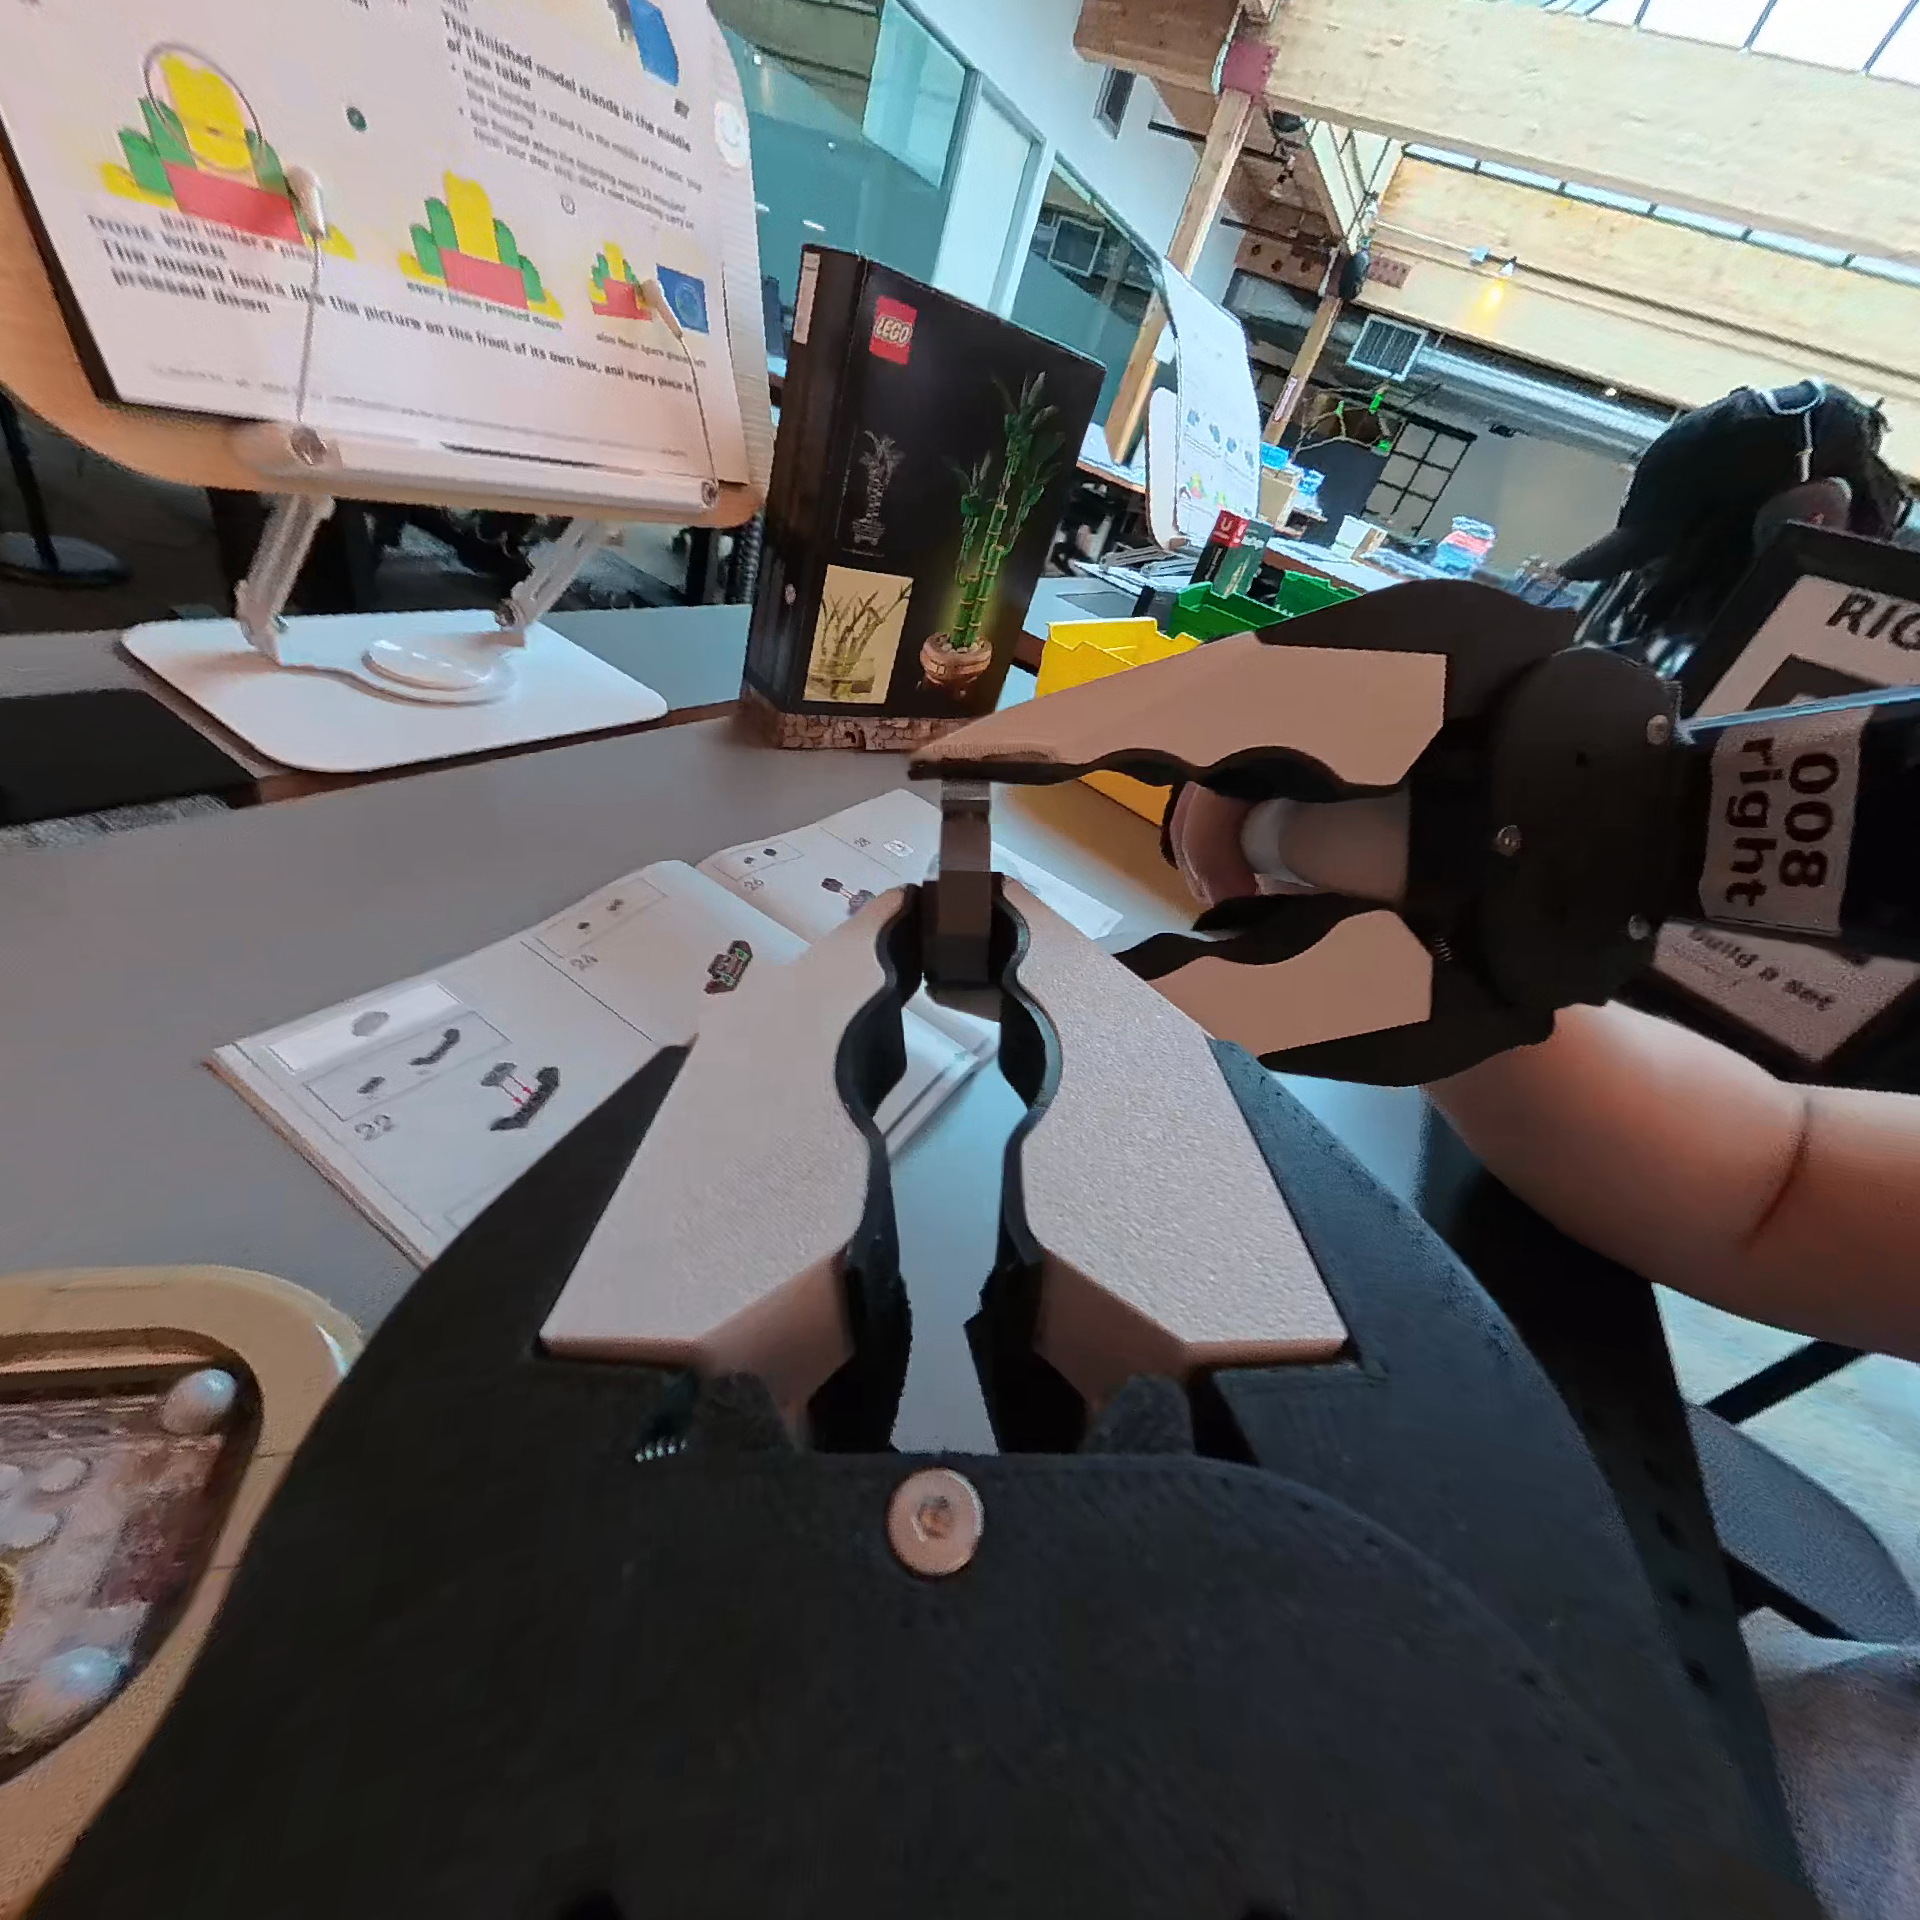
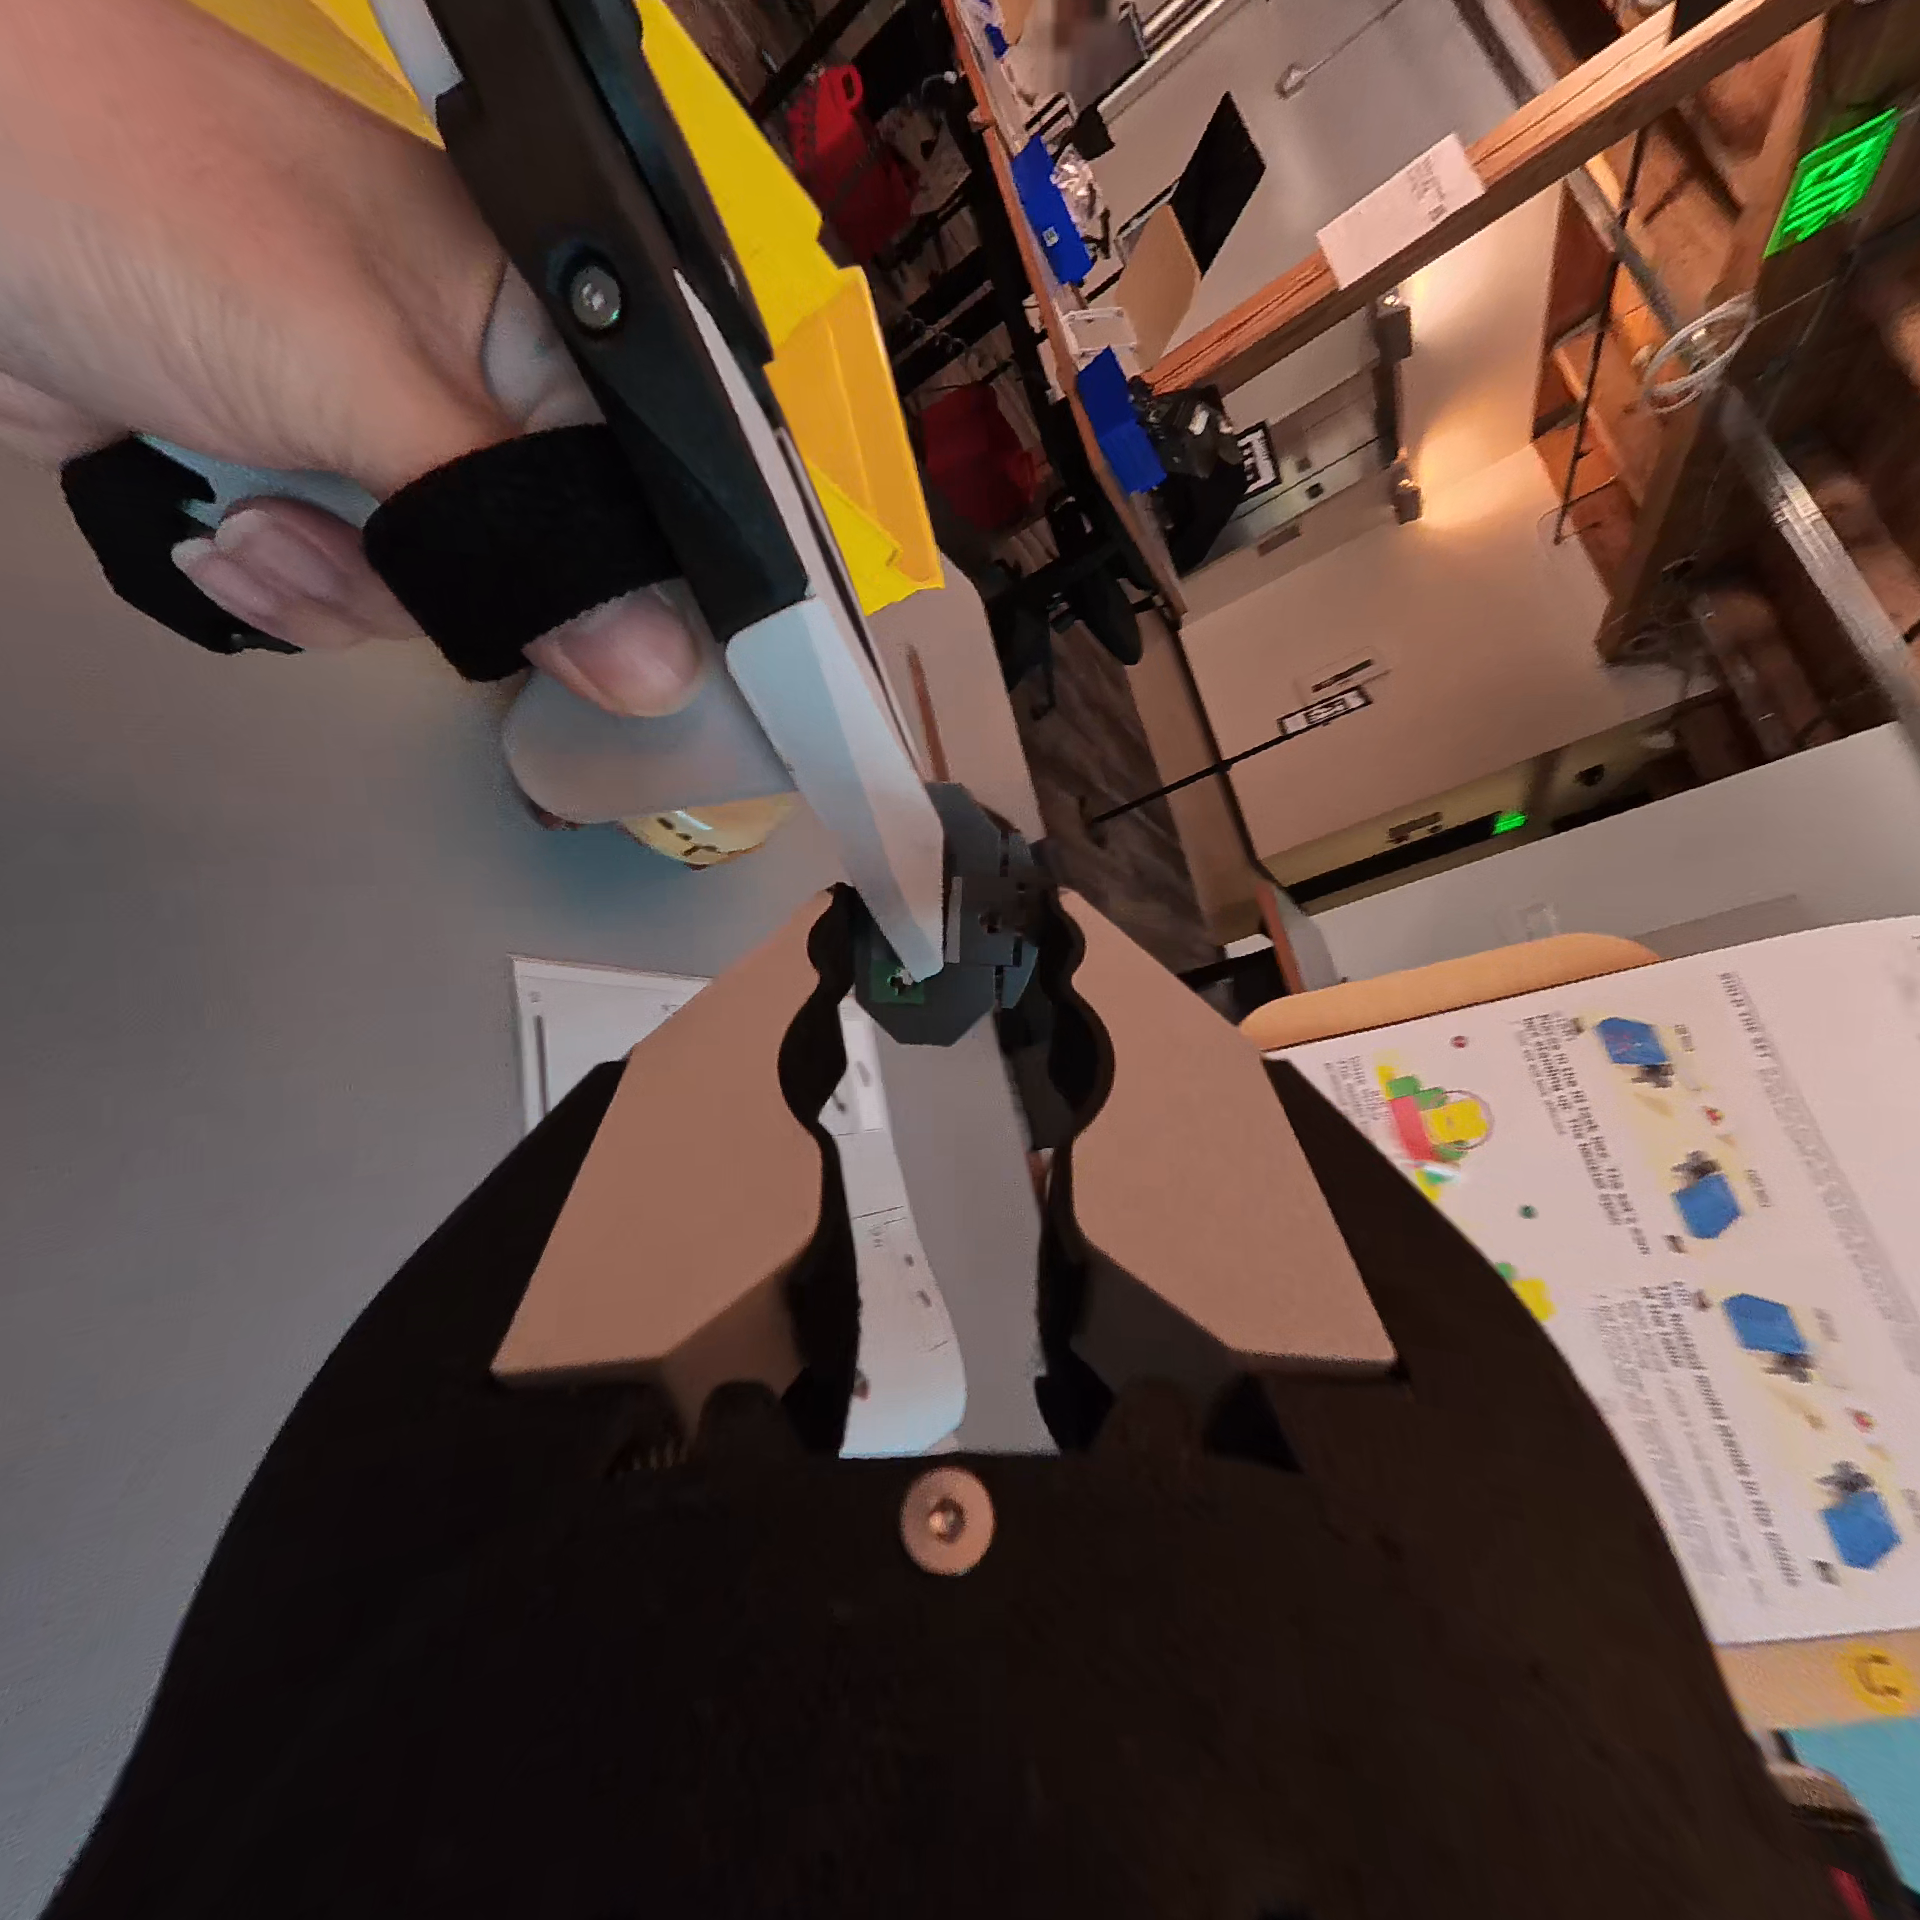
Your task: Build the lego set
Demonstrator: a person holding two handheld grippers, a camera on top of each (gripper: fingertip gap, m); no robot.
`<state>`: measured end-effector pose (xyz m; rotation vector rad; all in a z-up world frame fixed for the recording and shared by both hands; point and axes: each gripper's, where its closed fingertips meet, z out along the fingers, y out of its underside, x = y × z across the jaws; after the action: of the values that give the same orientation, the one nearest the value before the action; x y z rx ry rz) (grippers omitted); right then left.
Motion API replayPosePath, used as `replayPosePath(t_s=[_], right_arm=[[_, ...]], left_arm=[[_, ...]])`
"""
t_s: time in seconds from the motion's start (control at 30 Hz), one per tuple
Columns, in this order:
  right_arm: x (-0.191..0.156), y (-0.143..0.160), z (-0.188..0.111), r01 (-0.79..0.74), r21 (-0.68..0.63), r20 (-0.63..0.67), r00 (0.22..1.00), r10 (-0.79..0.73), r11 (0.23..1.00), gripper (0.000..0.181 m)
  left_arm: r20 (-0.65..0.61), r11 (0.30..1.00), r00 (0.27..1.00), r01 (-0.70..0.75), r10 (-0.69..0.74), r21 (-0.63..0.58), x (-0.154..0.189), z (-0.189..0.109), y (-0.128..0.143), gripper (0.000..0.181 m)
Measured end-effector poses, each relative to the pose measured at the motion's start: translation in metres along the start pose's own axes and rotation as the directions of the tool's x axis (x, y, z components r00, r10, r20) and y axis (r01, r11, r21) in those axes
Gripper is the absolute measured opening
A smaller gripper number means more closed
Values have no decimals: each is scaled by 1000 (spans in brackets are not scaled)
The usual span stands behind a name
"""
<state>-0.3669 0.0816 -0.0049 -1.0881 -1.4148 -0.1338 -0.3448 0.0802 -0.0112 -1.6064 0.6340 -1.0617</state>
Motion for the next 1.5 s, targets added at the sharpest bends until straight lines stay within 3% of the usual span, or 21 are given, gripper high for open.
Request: replayPosePath(t_s=[0.23, 0.43, 0.67, 1.03, 1.5], right_arm=[[-24, 22, 7, -264, -44, 239, 933, 267, 963, 40], [-31, 28, 9, -382, -28, 304, 877, 372, 924, 41], [-31, 33, 16, -254, -24, 196, 947, 254, 967, 37], [-29, 29, 20, -216, -11, 106, 971, 216, 976, 35], [-22, 22, 15, -214, 32, 83, 974, 211, 976, 35]], left_arm=[[-61, 978, 980, 182, -189, -103, -13, 9, 28, 9], [-48, 980, 986, 151, -158, -129, -19, 13, 37, 9], [-15, 984, 992, 121, -124, -132, -24, 13, 40, 9], [-22, 982, 987, 155, -159, -111, -24, 10, 36, 9], [-70, 985, 985, 151, -157, -82, -17, 8, 28, 9]])
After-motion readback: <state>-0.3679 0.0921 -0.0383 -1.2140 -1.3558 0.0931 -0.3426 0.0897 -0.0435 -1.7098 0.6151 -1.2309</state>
